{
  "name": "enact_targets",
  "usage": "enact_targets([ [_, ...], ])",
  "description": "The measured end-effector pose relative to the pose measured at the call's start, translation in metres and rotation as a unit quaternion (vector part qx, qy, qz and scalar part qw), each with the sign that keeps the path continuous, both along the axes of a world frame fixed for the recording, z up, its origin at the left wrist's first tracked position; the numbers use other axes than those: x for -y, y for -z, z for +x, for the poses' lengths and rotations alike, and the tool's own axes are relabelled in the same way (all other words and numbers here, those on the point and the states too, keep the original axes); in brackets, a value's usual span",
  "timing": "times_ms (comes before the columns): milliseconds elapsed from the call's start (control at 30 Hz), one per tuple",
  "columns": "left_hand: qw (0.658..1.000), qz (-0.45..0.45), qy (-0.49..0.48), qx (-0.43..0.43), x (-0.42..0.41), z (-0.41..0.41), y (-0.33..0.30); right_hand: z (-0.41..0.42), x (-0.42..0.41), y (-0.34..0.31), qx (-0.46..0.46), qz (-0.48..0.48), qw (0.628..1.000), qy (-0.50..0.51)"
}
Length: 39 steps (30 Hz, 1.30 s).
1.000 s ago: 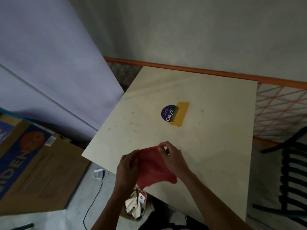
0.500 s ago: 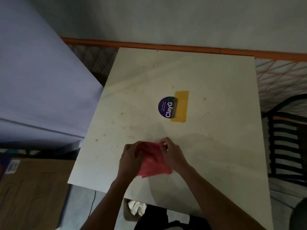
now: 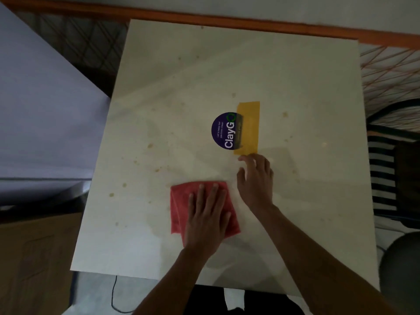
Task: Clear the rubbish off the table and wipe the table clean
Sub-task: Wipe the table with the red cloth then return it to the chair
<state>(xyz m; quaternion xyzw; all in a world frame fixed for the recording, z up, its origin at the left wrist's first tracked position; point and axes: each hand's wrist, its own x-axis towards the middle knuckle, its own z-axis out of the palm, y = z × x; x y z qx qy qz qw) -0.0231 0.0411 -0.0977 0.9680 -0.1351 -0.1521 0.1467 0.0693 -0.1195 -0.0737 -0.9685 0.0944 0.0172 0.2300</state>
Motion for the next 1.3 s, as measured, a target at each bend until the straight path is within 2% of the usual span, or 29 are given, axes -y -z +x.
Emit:
enact_targets([
  [200, 0.998, 0.040, 0.038, 0.012, -0.039, 0.007, 0.015, 0.017, 0.007, 0.023, -0.009, -0.058, 0.997, -0.054],
  [333, 0.997, 0.060, -0.028, 0.026, -0.067, 0.043, 0.014, 0.021, 0.006, 0.035, -0.002, -0.058, 0.996, -0.065],
  [500, 0.986, 0.082, -0.137, 0.037, -0.074, 0.130, 0.015, 0.018, 0.010, 0.044, 0.038, -0.067, 0.994, -0.077],
  [600, 0.976, 0.070, -0.202, 0.051, -0.050, 0.183, 0.019, 0.021, 0.010, 0.046, 0.045, -0.071, 0.994, -0.074],
  [700, 0.975, 0.070, -0.203, 0.059, -0.008, 0.203, 0.022, 0.021, 0.011, 0.049, 0.049, -0.073, 0.994, -0.070],
  [867, 0.988, 0.053, -0.121, 0.082, 0.036, 0.149, 0.021, 0.018, 0.016, 0.054, 0.051, -0.070, 0.993, -0.074],
  [1000, 0.992, 0.043, -0.082, 0.081, 0.008, 0.075, 0.018, 0.020, 0.014, 0.049, 0.046, -0.063, 0.994, -0.074],
  [1167, 0.980, 0.101, -0.166, 0.051, -0.102, 0.004, 0.014, 0.019, 0.012, 0.048, 0.050, -0.077, 0.993, -0.075],
  [1300, 0.958, 0.107, -0.265, 0.011, -0.150, 0.043, 0.012, 0.020, 0.010, 0.049, 0.044, -0.089, 0.993, -0.071],
])
